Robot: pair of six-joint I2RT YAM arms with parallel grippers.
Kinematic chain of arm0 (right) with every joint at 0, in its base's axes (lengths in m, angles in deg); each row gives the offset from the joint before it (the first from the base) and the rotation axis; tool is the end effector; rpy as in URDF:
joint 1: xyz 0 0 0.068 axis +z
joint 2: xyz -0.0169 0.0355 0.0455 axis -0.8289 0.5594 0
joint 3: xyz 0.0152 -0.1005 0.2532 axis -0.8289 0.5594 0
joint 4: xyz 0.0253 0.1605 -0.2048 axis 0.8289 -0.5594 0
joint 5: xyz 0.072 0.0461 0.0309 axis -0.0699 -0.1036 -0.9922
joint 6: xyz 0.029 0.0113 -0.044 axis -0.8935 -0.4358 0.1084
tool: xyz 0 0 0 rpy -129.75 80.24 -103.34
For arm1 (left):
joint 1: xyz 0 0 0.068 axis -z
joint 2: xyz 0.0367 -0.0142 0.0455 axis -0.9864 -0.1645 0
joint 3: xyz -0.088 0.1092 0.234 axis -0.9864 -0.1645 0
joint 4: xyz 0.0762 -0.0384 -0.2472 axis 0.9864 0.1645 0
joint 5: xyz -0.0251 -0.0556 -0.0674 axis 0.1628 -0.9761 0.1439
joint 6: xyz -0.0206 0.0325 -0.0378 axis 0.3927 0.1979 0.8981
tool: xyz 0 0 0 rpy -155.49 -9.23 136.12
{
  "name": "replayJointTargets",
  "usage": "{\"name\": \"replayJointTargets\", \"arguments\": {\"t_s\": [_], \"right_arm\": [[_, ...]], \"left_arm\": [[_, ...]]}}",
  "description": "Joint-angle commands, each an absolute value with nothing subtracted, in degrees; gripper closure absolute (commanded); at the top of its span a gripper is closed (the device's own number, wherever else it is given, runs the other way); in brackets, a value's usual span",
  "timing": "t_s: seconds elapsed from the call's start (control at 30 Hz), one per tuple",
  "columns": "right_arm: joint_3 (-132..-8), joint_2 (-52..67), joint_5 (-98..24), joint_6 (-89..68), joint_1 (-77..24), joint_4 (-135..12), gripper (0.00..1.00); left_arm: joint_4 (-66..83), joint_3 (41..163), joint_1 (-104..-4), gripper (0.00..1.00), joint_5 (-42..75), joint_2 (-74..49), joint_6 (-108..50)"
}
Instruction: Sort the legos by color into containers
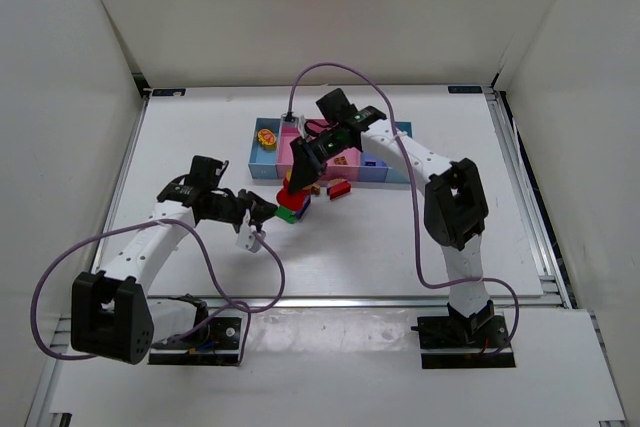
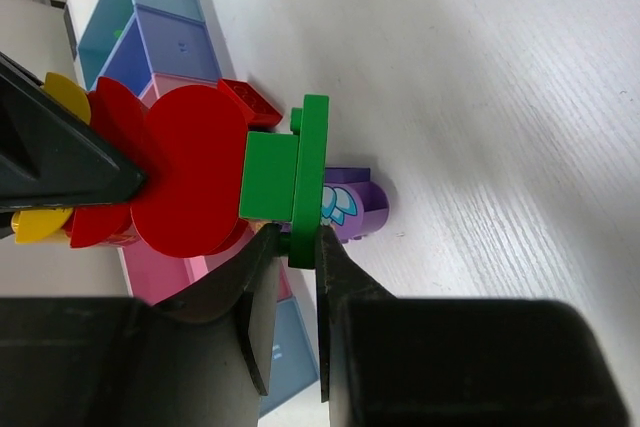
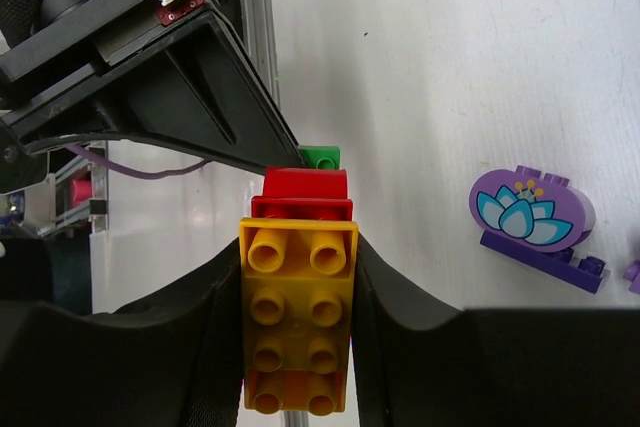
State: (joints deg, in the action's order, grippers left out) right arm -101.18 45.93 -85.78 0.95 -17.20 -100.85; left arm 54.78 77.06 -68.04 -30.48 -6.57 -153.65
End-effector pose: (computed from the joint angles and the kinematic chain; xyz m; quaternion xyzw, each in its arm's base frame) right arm 0.3392 0.3104 0.2727 -0.4504 0.7210 0.5077 0.1400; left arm 0.2022 -0.0748 0.2388 0.8149 0.3099 -0.1481 0.4670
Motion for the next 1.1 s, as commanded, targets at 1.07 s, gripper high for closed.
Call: {"name": "replayJointTargets", "arguments": {"t_s": [1.07], "right_arm": [[-89.55, 23.51, -71.28, -1.22, -40.42, -95.07, 1.0]], "left_arm": [[18.42, 92.97, -56.89, 0.9, -18.68, -14.28, -88.87]]}}
